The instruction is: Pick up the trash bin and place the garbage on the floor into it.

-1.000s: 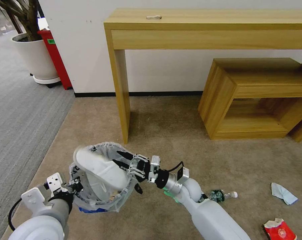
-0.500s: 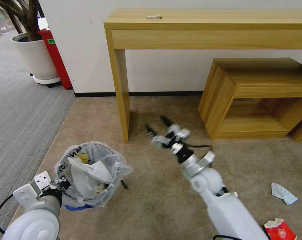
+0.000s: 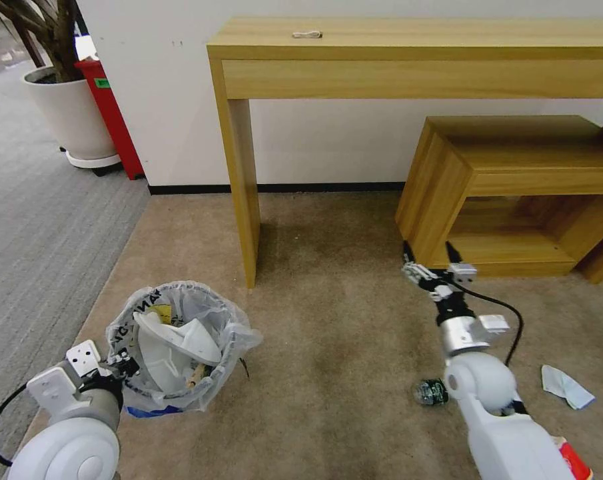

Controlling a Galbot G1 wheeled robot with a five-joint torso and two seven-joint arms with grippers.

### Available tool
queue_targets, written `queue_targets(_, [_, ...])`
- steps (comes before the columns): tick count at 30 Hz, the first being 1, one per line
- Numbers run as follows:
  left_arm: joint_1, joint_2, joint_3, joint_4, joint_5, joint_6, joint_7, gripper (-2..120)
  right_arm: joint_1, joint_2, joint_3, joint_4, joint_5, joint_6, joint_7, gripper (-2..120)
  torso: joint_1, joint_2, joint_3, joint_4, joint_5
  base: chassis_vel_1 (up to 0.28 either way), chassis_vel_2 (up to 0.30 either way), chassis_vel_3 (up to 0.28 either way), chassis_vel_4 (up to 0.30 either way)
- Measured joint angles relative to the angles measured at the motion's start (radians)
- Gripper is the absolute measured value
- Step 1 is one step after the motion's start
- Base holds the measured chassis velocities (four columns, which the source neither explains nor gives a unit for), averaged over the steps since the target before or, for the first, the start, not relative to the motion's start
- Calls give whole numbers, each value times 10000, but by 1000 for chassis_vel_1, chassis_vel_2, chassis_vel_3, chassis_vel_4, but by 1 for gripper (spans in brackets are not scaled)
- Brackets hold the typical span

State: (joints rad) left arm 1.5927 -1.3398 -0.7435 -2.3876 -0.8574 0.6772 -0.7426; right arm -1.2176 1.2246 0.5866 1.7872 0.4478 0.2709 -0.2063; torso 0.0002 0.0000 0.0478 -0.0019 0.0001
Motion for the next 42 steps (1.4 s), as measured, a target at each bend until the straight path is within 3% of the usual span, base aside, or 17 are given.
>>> queue_targets(16, [225,-85,108,-74,420,-135,261,0,-360,27,402,1,344,295,-576,100,0,0,0,1,-1,0,0,0,0])
queue_targets(24, [228,-109,155,-30,474,-175,284,0,-499,46,332,148,283,306,360,100,0,0,0,0,-1,-38,-34,-48,-47])
queue_targets(42, [219,-109,183,-21,482,-200,300,0,-448,134,351,148,277,516,584,100,0,0,1,-1,-1,-105,-109,-113,-107])
